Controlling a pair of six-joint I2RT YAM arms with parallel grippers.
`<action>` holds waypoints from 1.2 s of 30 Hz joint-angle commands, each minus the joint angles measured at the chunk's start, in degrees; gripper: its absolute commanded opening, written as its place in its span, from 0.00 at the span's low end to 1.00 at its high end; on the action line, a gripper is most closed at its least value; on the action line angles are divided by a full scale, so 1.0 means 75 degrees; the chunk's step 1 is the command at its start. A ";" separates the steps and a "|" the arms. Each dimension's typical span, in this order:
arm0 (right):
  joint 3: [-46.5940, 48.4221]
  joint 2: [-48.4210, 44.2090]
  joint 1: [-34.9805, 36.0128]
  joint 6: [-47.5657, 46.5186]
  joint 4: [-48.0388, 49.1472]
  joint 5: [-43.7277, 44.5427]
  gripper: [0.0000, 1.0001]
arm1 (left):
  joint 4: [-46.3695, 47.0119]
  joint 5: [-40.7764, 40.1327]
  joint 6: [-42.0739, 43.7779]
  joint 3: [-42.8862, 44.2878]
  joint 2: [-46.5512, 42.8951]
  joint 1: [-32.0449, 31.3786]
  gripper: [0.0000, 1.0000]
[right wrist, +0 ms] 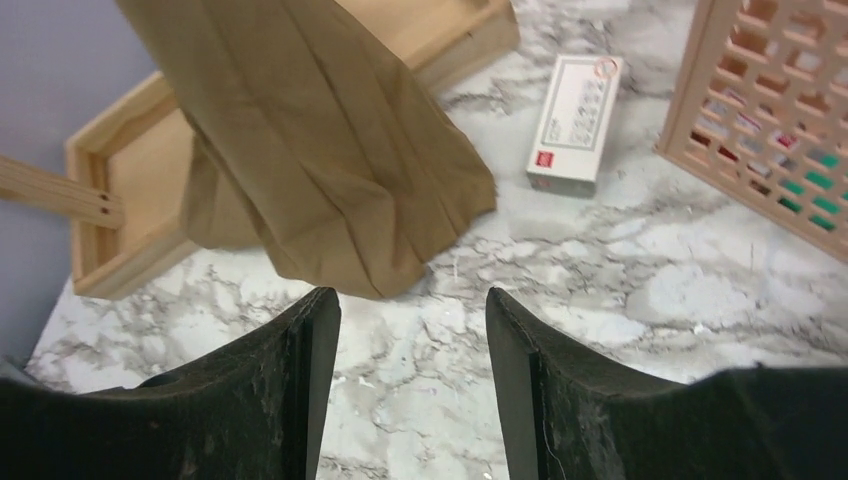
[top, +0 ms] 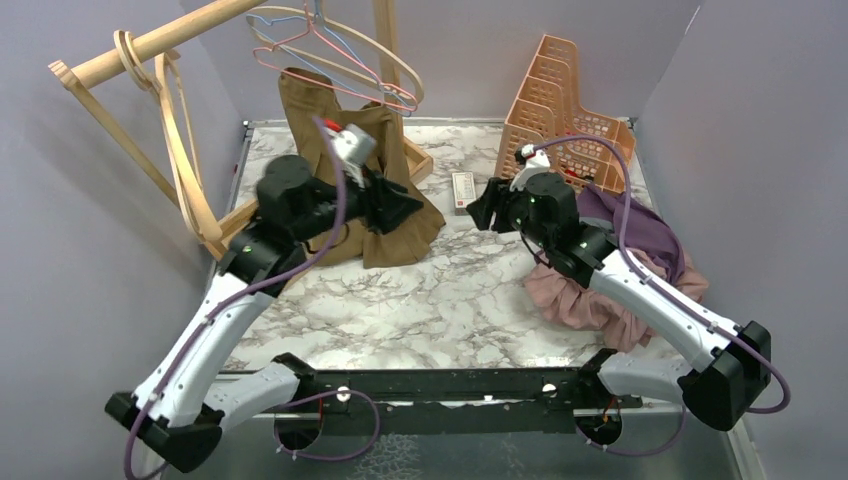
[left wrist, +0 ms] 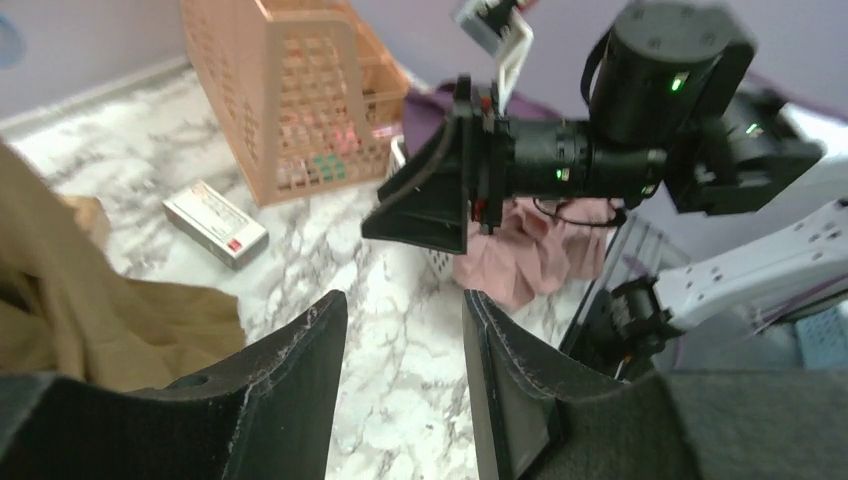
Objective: Place the skirt on the hanger
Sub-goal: Place the hanger on the clothesline, then pick up the skirt from the bin.
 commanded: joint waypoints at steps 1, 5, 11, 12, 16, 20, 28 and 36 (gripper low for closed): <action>-0.0279 0.0184 -0.0110 0.0493 -0.0395 0.0824 0.59 | -0.0005 -0.2905 0.1224 -0.0395 0.0661 -0.1792 0.49; -0.0421 0.0162 -0.0496 0.0856 -0.0670 0.1022 0.58 | -0.0169 -0.4185 0.1566 -0.0538 0.1254 -0.2443 0.49; -0.0852 -0.0192 -0.1305 0.1209 -0.0831 0.0993 0.57 | -0.0041 -0.5016 0.0678 -0.1630 0.2186 -0.2518 0.51; -0.0928 -0.0247 -0.1396 0.1266 -0.0826 0.0961 0.57 | 0.0079 -0.5127 0.0542 -0.1851 0.2379 -0.2518 0.52; -0.1089 -0.0366 -0.1502 0.1315 -0.0821 0.0936 0.57 | 0.0817 -0.5452 0.0373 -0.2518 0.3155 -0.2483 0.52; -0.1067 -0.0431 -0.1536 0.1212 -0.0817 0.1100 0.57 | 0.1200 -0.5584 0.0380 -0.2435 0.3977 -0.1734 0.52; -0.0816 -0.0479 -0.1672 0.0764 -0.0962 0.1595 0.57 | 0.1678 -0.5204 0.0963 -0.1424 0.5001 0.0585 0.49; -0.0379 -0.0480 -0.1750 0.0376 -0.2021 0.3040 0.57 | 0.2152 -0.6166 0.0811 0.0067 0.6677 0.1729 0.49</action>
